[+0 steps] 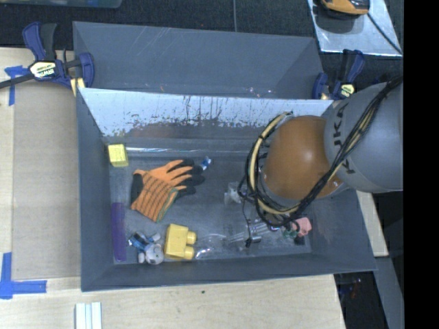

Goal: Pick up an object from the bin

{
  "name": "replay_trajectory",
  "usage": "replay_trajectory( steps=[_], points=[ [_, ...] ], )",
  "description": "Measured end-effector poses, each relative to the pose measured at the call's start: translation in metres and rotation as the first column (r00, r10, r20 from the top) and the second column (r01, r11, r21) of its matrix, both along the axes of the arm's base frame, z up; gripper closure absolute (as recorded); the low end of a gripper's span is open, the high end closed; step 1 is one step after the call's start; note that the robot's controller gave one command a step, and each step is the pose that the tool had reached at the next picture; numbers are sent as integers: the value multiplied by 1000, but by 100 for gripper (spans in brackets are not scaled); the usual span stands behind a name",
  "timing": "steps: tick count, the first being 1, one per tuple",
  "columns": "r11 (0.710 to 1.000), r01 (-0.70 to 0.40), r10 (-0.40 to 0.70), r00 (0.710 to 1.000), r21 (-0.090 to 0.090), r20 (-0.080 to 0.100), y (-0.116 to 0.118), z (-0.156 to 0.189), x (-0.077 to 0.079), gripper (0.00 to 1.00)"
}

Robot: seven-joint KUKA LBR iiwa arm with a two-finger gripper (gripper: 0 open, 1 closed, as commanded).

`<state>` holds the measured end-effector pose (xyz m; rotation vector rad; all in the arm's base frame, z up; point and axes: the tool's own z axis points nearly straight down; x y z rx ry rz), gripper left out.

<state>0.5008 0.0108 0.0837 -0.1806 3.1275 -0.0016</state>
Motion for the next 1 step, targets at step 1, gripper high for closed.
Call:
replay_trajectory(
  steps=[1],
  points=[
    [1000,-27,27,1000,0,12,-3,-30,-3,0]
  ],
)
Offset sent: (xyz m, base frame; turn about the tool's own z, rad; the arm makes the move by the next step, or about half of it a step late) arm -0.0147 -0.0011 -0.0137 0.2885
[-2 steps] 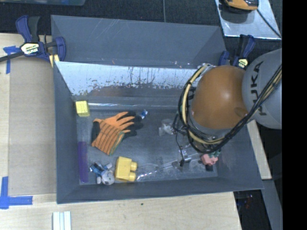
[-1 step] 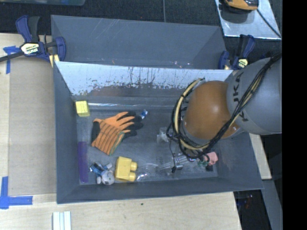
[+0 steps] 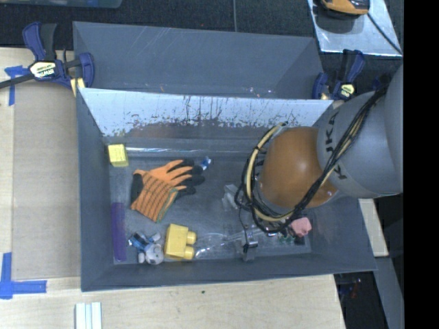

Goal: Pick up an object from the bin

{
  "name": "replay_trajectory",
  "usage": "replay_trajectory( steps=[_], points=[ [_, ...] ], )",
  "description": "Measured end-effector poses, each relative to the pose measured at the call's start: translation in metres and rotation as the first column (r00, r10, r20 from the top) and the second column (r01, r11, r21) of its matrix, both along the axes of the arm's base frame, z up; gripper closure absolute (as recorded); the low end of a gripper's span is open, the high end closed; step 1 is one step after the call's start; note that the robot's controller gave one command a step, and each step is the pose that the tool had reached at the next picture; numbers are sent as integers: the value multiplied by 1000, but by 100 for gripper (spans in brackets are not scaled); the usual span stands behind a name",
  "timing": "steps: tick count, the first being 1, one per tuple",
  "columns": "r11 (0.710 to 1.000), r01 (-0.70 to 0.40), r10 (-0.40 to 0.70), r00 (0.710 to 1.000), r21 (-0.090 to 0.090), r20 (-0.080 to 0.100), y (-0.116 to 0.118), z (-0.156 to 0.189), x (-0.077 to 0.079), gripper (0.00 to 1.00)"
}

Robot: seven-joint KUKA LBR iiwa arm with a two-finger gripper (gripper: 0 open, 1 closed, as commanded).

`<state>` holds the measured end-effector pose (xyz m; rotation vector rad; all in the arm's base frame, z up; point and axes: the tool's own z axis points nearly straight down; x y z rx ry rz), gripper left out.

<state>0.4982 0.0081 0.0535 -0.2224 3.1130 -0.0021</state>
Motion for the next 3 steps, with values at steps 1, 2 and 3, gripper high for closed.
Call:
replay_trajectory(
  steps=[1,2,3],
  points=[
    [951,310,-310,951,4,-5,1,18,-10,100],
    [951,310,-310,951,4,-5,1,18,-10,100],
    [951,309,-309,951,4,-6,1,33,-11,100]
  ],
)
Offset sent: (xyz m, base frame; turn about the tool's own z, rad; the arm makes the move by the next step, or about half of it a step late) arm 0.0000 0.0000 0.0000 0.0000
